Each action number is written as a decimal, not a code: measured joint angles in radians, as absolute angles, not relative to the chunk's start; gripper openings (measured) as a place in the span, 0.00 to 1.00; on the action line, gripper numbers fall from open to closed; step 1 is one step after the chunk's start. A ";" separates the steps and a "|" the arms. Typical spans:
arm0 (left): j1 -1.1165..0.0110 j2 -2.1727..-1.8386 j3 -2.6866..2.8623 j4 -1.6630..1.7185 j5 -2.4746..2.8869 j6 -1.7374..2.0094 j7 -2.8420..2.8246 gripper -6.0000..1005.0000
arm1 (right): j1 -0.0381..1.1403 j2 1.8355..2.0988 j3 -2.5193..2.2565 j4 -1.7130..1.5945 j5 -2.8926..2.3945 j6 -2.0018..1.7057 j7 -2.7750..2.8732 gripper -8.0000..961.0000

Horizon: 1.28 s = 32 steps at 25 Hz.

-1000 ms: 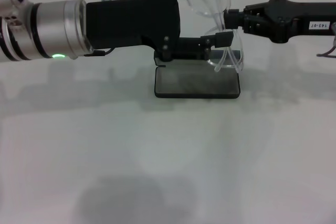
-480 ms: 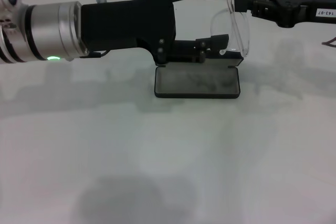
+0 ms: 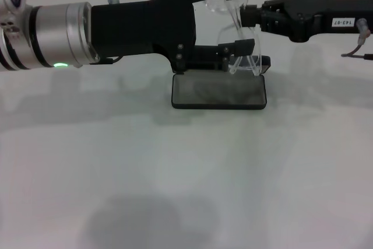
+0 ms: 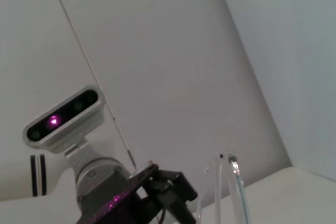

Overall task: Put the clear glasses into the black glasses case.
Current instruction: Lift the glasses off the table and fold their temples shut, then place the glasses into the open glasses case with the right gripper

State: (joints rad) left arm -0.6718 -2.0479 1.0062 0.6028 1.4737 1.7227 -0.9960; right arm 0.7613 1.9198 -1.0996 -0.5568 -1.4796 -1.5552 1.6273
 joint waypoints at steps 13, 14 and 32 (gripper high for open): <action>-0.672 -2.050 1.006 0.603 1.474 1.720 -0.991 0.80 | 0.756 1.922 -1.090 -0.557 -1.486 -1.578 1.625 0.15; -0.672 -2.050 1.006 0.603 1.474 1.721 -0.989 0.80 | 0.751 1.920 -1.089 -0.557 -1.486 -1.555 1.623 0.15; -0.563 -2.040 0.859 0.588 1.358 1.697 -0.992 0.80 | 0.762 2.018 -1.236 -1.155 -2.153 -1.465 1.888 0.16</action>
